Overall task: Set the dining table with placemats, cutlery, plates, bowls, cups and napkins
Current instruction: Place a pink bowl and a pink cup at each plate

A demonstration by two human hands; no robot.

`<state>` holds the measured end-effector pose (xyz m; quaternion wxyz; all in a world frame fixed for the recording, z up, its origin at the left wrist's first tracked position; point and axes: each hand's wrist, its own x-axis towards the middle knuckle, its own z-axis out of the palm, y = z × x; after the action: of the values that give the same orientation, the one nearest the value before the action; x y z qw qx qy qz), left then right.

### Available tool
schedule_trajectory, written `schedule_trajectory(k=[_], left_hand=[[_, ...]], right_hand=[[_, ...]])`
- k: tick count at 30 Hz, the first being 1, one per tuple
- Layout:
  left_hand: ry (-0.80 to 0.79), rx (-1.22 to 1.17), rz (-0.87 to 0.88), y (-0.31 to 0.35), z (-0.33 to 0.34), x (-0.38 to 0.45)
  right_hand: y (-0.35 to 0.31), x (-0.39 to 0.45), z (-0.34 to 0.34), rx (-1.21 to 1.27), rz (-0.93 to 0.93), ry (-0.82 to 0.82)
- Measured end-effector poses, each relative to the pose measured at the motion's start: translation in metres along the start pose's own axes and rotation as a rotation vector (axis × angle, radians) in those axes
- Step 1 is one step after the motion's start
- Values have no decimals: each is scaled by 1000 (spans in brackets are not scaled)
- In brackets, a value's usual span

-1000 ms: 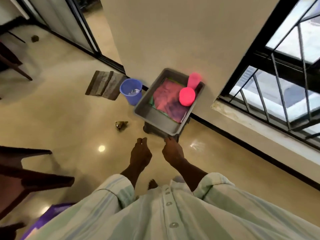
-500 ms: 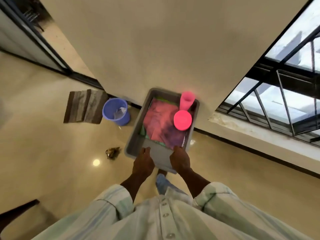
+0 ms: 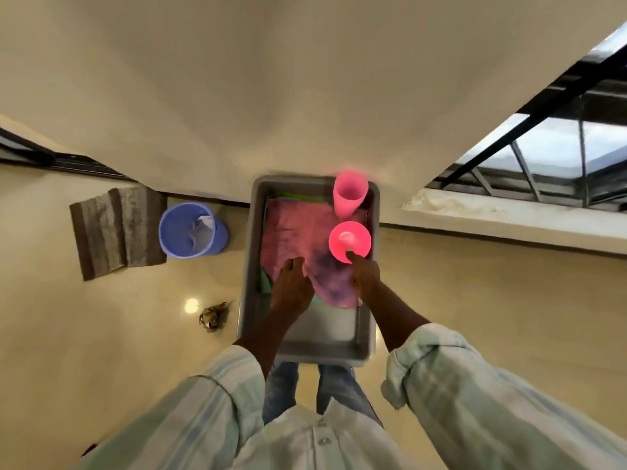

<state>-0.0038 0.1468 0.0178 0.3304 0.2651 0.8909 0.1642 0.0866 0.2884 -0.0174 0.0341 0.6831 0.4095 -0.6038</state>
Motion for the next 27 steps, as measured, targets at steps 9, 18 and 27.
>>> schedule_trajectory(k=[9,18,27], left_hand=[[-36,-39,-50,-24,21,54],[-60,-53,6,-21,2,45],[-504,-605,-295,-7,-18,19]], right_hand=[[-8,52,29,435,189,28],[5,18,21,413,158,59],[51,-126,-13,478,22,254]])
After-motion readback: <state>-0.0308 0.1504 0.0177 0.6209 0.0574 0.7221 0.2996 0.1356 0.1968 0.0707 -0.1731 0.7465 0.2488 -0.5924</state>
